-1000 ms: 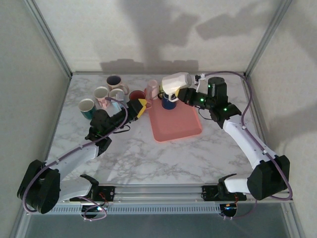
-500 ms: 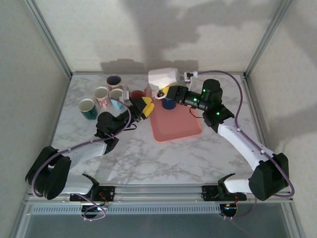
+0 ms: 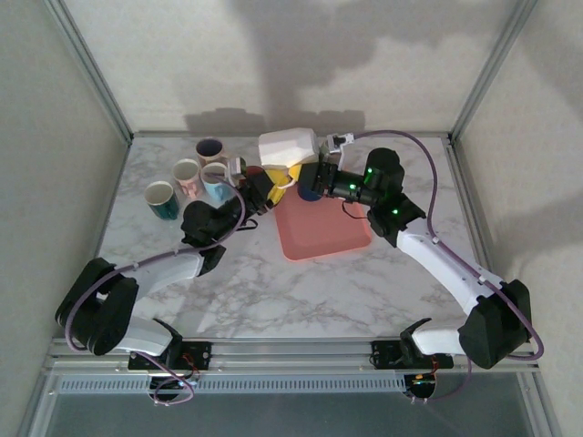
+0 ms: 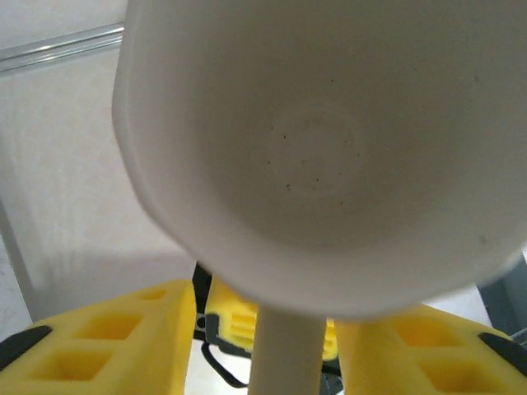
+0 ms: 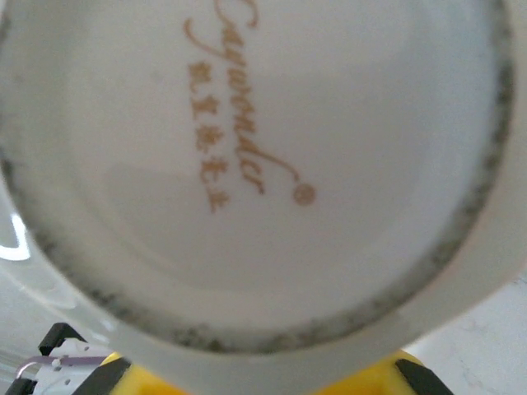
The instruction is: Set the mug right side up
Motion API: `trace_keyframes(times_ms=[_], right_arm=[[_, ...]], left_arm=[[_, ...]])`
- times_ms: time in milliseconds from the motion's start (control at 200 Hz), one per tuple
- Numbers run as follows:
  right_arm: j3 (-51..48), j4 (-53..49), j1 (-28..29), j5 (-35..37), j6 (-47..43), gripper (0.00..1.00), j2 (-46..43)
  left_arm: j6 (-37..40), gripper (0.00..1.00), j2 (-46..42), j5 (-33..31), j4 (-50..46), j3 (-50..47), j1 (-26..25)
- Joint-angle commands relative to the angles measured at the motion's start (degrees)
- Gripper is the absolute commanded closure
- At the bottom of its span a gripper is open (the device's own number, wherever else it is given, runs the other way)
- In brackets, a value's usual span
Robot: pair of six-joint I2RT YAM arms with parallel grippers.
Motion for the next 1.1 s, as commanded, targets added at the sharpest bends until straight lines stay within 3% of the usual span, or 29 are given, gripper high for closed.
trace_keyframes(times_ms=[0,115,335,386,446,521,591,706,851,1092], right_arm=[[0.33,7.57,0.84,-1.44,0.27,1.0,-2.46],[-0.12,7.88,1.14,-1.55,0.7,1.0,-2.56],[0.01,5.0,1.26,-0.83,-1.26,1.0,-2.85],[-0.08,3.46,1.25,0.21,-2.06,1.0,-3.18],[0.09,1.17,1.31,1.54,-3.39,0.92,-3.45],[0.52,-1.09,1.32,2.61,-4.57,0.79,-3.52],[0.63,-2.95,1.24,3.47,-5.63,0.61,-3.55],[0.71,-6.16,1.3,5.54,-8.03,0.47,-4.18],[1.72,-14.31,1.18,9.55,-13.83,0.39,-6.03],[3.49,-31.88,1.14,23.65,-23.12,0.38,-8.95]], left_arm=[[-0.03,0.59,0.91,-0.3,5.41,1.74,-0.52],[-0.19,0.69,1.27,-0.57,6.95,1.86,-0.55],[1.69,1.0,0.69,-0.63,6.85,1.78,-0.62],[2.91,1.0,0.26,-0.51,6.82,1.75,-0.68],[4.15,1.0,-0.62,-0.82,6.06,1.83,-0.7],[5.64,1.0,-1.89,-1.59,4.67,1.71,-0.74],[7.77,1.0,-3.29,-2.2,3.82,1.42,-0.88],[11.44,1.0,-6.18,-3.99,0.85,0.71,-0.88],[17.15,1.0,-10.26,-5.47,-5.09,0.75,-0.79],[32.5,1.0,-17.23,-9.77,-32.47,6.28,-0.78]])
